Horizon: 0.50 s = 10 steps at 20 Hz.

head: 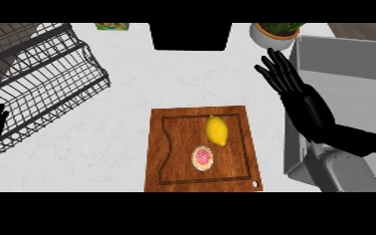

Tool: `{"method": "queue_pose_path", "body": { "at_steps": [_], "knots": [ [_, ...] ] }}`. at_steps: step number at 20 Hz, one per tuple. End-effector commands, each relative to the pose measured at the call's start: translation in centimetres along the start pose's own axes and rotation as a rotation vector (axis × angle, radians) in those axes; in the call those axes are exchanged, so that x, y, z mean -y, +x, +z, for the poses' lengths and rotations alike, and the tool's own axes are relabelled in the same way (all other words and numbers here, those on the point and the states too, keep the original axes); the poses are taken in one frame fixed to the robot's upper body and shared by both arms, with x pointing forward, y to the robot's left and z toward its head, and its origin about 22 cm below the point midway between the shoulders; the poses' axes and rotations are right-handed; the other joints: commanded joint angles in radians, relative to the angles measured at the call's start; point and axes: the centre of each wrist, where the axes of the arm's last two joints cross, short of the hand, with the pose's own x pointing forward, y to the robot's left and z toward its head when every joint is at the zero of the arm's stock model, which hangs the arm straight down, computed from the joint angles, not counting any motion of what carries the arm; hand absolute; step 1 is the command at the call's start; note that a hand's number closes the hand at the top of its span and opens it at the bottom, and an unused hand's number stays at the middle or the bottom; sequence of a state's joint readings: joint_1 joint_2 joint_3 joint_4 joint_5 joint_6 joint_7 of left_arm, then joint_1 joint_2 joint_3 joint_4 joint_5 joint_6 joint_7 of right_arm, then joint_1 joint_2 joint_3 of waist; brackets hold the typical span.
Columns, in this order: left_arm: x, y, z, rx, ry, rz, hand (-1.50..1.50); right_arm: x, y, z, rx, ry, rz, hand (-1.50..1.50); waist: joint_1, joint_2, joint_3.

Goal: Pick the lemon from the cutting board and place it in the cardboard box

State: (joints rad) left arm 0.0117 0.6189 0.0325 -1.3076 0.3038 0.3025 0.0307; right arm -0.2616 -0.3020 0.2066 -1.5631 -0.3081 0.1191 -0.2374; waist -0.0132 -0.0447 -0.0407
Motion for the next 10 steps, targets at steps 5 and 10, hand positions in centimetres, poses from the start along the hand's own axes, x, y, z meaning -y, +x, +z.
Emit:
{"method": "queue_pose_path", "body": {
  "at_steps": [5, 10],
  "knots": [
    [7.0, 8.1, 0.3, 0.460, -0.401, -0.035, 0.00, 3.1, 8.4, -4.6, 0.104, 0.013, 0.266, -1.50, -0.041, 0.031, 0.037],
    [9.4, 9.5, 0.8, 0.532, -0.585, -0.033, 0.00, 6.7, 9.9, -3.9, -0.061, 0.034, 0.603, -1.50, -0.020, 0.043, 0.040]
  ]
}}
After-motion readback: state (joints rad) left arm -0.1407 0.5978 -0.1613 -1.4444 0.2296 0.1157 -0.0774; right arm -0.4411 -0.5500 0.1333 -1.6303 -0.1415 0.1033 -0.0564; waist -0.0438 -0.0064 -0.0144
